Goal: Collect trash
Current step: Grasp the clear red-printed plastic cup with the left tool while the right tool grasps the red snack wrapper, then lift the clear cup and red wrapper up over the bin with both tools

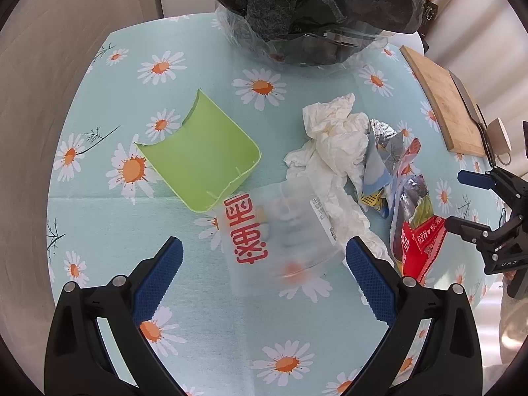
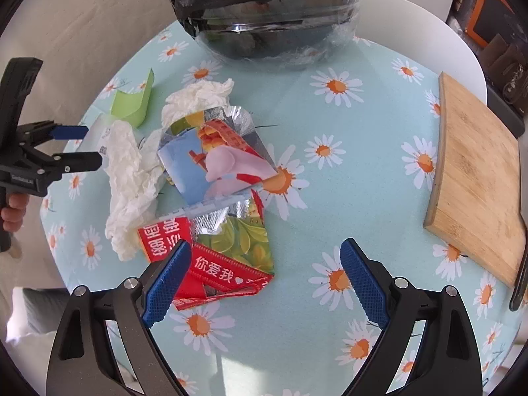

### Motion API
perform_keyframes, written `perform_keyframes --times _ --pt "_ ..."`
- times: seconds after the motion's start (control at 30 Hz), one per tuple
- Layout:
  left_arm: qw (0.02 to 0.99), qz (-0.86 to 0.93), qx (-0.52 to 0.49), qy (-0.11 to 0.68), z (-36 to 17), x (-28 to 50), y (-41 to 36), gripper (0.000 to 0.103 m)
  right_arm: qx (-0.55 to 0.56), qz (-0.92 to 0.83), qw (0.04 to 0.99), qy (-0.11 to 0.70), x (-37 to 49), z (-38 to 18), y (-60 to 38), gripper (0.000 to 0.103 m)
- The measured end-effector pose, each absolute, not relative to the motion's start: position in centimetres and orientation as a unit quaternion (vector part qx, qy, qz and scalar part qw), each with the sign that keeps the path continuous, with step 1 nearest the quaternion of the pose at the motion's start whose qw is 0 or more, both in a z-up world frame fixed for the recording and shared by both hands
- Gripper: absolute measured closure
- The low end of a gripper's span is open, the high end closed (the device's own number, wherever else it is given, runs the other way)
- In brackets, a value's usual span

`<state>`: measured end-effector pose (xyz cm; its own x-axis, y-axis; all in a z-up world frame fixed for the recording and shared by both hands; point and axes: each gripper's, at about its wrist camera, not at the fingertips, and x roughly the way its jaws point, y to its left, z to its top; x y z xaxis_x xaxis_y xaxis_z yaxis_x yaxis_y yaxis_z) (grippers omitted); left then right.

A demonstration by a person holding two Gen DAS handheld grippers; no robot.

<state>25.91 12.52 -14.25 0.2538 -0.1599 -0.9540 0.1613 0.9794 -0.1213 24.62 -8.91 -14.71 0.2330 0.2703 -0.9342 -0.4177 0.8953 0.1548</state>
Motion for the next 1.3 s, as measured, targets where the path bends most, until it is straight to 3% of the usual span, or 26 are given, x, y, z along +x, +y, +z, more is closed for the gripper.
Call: perform_keyframes --times 0.4,0.47,0.5,0.53,0.6,1.3 --pt "0.778 -0.109 -0.010 0.618 -15.7 27.2 13.6 0.007 -0.077 0.224 0.762 0.603 25.9 -17.1 -6.4 0.018" --pt "0.773 -0.119 -0.020 0.622 -15.9 27.2 13.9 0.019 -0.082 0.230 0.759 0.604 26.0 -17.5 -5.8 0.034" --pt "0.772 -0.122 -0.026 0.623 -15.9 27.1 14.1 0.024 -0.084 0.238 0.755 0.605 26.1 -17.7 -5.5 0.071" --pt "0.772 -0.127 -0.035 0.622 -15.8 27.1 14.4 0.029 -0.089 0.245 0.752 0.605 26.0 -17.8 -5.1 0.080" --pt "0.773 -0.137 -0.045 0.617 -15.2 26.9 14.8 0.036 -0.088 0.263 0.752 0.598 25.8 -17.4 -4.8 0.087" --pt "0.797 -0.098 0.002 0.596 -10.9 22.0 14.5 0.036 -0.083 0.293 0.786 0.538 22.2 -12.8 -9.4 0.087"
